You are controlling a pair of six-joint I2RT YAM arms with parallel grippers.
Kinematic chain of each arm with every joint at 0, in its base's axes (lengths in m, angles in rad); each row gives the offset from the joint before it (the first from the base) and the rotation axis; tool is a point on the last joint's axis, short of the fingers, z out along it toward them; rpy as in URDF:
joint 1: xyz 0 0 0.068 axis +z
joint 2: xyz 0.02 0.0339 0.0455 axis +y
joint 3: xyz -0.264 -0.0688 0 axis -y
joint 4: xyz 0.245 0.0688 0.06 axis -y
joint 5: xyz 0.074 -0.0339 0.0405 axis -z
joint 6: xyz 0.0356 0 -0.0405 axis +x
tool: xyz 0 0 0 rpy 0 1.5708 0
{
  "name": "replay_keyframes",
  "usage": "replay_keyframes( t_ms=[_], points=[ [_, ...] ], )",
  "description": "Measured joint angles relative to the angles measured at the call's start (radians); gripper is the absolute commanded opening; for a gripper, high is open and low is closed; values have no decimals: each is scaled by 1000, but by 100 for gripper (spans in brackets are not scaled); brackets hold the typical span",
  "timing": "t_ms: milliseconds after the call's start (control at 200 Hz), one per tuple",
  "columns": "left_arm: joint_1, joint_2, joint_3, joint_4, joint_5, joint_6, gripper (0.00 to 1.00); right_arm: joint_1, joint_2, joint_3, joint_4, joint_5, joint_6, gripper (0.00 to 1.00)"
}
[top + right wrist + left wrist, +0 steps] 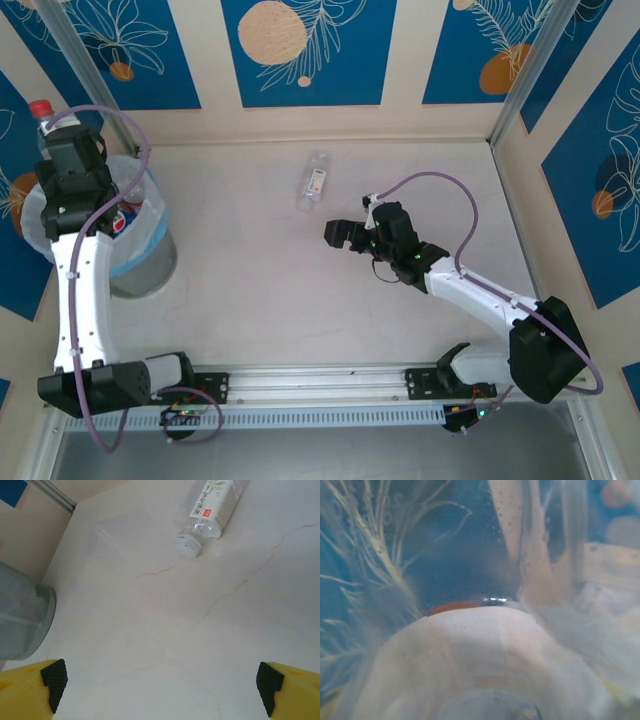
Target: Put the plastic bottles in the bin
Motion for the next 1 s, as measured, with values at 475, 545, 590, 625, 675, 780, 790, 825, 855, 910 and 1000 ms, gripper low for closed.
replay_keyframes(
  t_ms=[475,545,590,625,675,780,790,825,855,910,1000],
  points=[
    [150,129,-99,153,-27,41,82,-2,-1,0,19,-11,-14,100],
    [161,139,-99,148,-20,16,86,-4,-1,0,19,-11,-16,100],
    [165,140,-98,139,-10,2,87,-7,-1,0,18,-11,-18,100],
    [165,140,-93,124,3,-5,89,-9,-1,0,18,-11,-19,100],
    [166,140,-75,95,34,-24,92,-12,-1,0,18,-11,-23,100],
    [165,136,-16,37,111,-76,97,-21,1,14,15,-13,-29,100],
    [165,134,-10,32,117,-84,98,-21,2,17,15,-14,-29,100],
    [165,128,8,13,147,-105,99,-26,7,31,15,-19,-29,99],
    [165,121,20,-2,173,-119,99,-29,19,47,15,-26,-29,100],
    [165,102,41,-31,225,-152,99,-36,48,84,15,-39,-30,100],
    [164,60,53,-68,324,-203,99,-43,116,158,7,-58,-38,99]
  ],
)
